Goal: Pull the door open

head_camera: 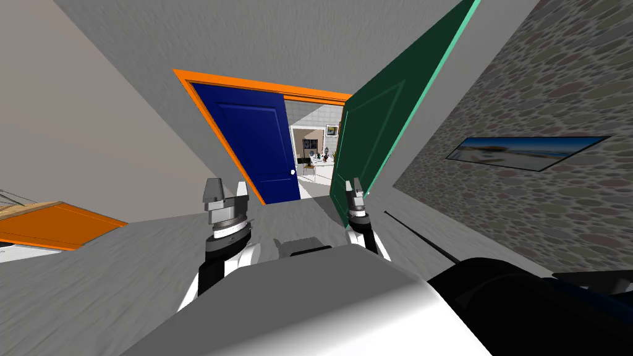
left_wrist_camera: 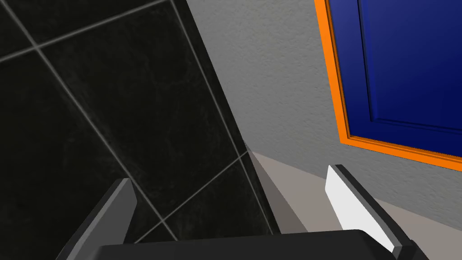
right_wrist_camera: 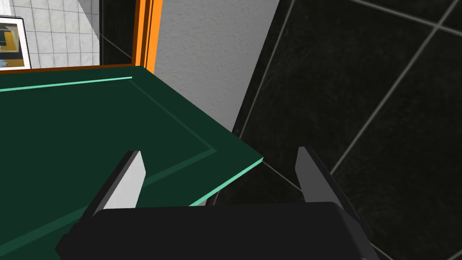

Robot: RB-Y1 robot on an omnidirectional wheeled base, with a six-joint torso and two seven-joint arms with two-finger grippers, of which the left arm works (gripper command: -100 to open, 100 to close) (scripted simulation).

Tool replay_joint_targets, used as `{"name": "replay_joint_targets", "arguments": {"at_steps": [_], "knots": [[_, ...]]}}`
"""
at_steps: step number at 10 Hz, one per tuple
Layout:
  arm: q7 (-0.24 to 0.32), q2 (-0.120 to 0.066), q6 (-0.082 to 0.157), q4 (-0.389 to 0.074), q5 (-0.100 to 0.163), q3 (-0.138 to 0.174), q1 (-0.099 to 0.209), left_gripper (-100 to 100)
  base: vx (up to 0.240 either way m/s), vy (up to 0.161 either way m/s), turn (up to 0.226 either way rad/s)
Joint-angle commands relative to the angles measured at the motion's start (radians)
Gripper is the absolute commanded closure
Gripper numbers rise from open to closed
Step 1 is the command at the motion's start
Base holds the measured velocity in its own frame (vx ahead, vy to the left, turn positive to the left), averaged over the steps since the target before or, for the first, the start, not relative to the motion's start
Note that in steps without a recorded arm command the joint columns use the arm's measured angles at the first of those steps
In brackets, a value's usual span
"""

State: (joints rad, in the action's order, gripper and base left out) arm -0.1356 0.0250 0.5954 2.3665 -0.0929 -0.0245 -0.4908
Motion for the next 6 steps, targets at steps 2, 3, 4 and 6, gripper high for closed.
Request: {"name": "replay_joint_targets", "arguments": {"at_steps": [2,3,4,6], "knots": [[-0.029,-0.017,0.008,-0.045,-0.007,0.003,0.012,-100,0.141,-0.005,0.028],[-0.041,-0.023,0.012,-0.063,-0.010,0.004,0.016,-100,0.162,0.002,0.020],[-0.053,-0.029,0.015,-0.080,-0.012,0.006,0.021,-100,0.170,-0.016,0.028],[-0.078,-0.040,0.023,-0.119,-0.018,0.008,0.031,-100,0.156,-0.032,0.026]]}}
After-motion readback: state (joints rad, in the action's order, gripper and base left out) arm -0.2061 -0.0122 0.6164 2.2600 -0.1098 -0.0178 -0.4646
